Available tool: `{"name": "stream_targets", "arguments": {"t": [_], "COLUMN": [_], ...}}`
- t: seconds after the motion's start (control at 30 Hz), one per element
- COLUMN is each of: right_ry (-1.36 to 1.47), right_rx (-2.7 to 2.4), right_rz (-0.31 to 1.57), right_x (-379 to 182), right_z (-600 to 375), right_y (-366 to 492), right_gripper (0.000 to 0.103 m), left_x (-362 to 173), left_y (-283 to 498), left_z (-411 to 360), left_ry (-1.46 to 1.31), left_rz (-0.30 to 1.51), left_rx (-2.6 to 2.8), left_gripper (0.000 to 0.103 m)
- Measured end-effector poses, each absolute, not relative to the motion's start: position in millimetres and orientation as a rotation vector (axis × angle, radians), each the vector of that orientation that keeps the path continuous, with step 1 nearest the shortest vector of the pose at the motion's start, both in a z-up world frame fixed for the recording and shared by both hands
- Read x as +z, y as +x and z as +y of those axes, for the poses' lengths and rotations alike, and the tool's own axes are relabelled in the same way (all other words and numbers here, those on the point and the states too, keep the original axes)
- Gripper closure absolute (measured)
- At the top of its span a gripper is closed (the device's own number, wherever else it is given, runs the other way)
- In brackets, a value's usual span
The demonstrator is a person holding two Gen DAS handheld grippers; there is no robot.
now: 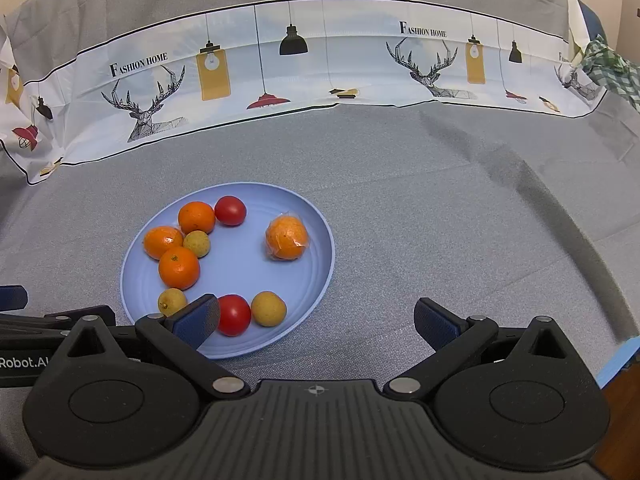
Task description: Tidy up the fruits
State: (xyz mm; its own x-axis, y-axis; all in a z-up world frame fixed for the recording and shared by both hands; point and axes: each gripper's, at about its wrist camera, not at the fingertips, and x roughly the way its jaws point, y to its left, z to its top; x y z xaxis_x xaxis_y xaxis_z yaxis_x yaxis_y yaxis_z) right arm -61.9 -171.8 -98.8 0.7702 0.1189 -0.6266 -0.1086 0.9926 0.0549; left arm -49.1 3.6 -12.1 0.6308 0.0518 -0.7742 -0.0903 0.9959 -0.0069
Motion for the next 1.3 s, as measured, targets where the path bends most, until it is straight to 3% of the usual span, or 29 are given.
{"name": "stream_targets", "arguments": {"t": [1.3], "right_ry": [0.007], "right_rx": [0.109], "right_rz": [0.681], "right_x": [-99.1], "right_z": [-169.8], "right_y": [-62.8], "right_gripper": [0.001], "left_x": [-10.2], "left_y": [-48.6], "left_z": [1.7], "left_ry": [-0.029], "left_rz": [0.869], "left_rx": [0.068], "left_gripper": [0.000]}}
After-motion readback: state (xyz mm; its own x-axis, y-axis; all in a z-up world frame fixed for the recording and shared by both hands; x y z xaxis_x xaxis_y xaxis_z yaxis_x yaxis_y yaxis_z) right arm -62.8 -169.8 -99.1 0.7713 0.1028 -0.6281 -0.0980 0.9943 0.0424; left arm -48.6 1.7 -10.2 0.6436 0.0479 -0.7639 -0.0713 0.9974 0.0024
